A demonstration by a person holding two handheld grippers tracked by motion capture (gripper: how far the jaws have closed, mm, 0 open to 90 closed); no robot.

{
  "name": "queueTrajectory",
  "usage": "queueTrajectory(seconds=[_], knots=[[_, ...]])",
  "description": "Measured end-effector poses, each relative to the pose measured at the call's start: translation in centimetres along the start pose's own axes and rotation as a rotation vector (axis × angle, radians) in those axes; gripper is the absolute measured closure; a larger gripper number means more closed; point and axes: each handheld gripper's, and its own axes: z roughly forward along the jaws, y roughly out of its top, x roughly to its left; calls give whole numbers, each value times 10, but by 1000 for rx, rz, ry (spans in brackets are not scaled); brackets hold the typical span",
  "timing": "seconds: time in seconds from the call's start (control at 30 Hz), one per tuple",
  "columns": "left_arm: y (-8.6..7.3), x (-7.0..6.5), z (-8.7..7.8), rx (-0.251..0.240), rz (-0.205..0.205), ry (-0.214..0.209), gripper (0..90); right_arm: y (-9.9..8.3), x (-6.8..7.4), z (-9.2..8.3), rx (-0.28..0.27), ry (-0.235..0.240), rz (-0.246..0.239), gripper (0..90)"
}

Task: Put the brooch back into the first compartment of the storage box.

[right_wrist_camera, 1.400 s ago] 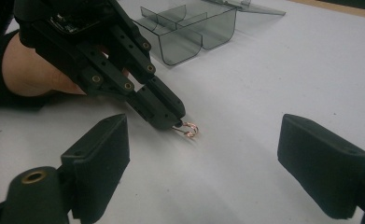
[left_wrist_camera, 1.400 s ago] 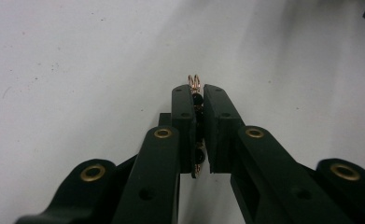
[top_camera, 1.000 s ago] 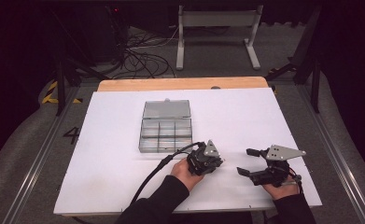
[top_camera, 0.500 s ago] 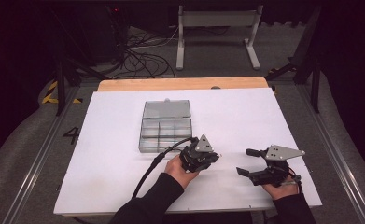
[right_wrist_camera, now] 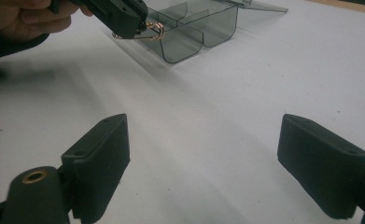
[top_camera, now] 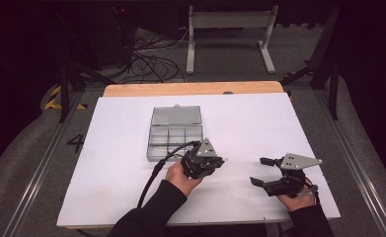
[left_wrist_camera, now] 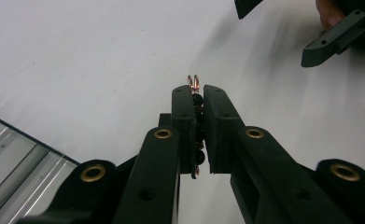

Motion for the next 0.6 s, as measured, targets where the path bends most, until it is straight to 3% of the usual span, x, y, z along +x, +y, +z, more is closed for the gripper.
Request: queueTrajectory(seconds=[0.6], knots=[[-1, 11, -23, -7, -6, 16, 838, 0, 0, 1, 7, 2, 0, 168]])
